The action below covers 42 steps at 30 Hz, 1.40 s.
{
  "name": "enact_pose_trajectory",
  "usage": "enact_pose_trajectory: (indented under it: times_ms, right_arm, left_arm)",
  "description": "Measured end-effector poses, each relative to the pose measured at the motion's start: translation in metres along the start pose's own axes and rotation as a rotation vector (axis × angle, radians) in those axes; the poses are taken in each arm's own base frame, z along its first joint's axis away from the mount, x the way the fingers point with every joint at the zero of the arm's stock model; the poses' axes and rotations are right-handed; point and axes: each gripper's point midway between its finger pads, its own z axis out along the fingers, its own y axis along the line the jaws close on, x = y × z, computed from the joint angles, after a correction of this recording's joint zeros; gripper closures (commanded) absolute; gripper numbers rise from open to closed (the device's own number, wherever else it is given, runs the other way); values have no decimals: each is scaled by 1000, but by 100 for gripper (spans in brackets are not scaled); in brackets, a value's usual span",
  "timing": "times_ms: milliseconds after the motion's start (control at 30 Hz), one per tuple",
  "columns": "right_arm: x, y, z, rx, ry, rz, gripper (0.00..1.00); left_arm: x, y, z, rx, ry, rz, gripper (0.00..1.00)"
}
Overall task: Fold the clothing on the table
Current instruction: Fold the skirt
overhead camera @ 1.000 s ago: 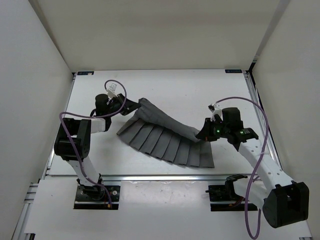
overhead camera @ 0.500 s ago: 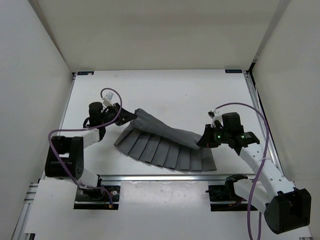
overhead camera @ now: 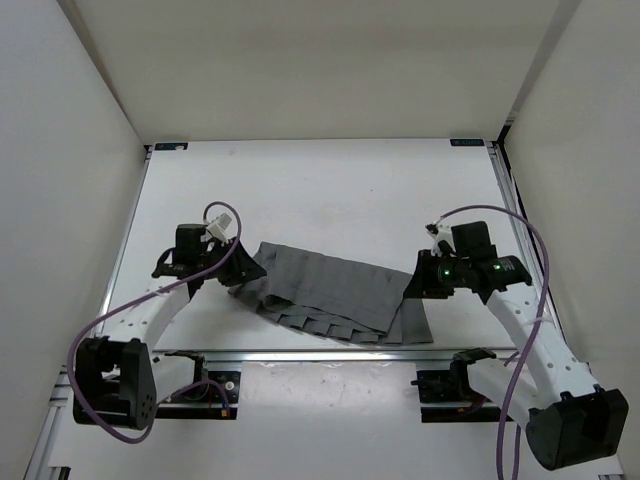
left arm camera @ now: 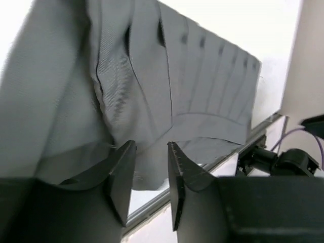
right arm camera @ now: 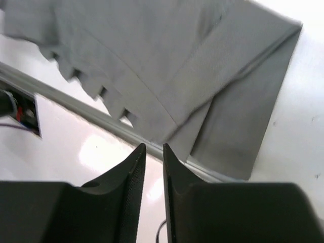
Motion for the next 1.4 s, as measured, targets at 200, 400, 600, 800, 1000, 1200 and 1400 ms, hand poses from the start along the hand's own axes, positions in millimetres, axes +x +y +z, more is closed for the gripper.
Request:
enact_pose_trajectory:
  times_ms: [200, 400, 600, 800, 1000, 1200, 1400]
  right_arm:
    - [-29, 8, 14, -18, -24, -10, 88]
    - [-39, -2, 54, -5, 24, 67, 94]
    - [-36, -18, 79, 38, 80, 164, 96]
    - [-27, -40, 94, 83, 153, 264, 96]
    - [-36, -64, 128, 154, 313, 329, 99]
    - [-118, -69, 161, 150, 261, 267, 100]
    - [-205, -71, 151, 141, 50, 139, 73]
  left_arm:
    - [-47, 4, -10, -128, -49, 9, 73]
    - [-98, -12, -19, -142, -177, 101, 85]
    - [-41, 5, 37, -63, -35, -8, 100]
    - [16, 45, 56, -231, 76, -33, 100]
    - [4, 59, 67, -312, 59, 0, 100]
    - [-28, 61, 83, -337, 20, 26, 99]
    - [-46, 57, 92, -332, 3, 30, 99]
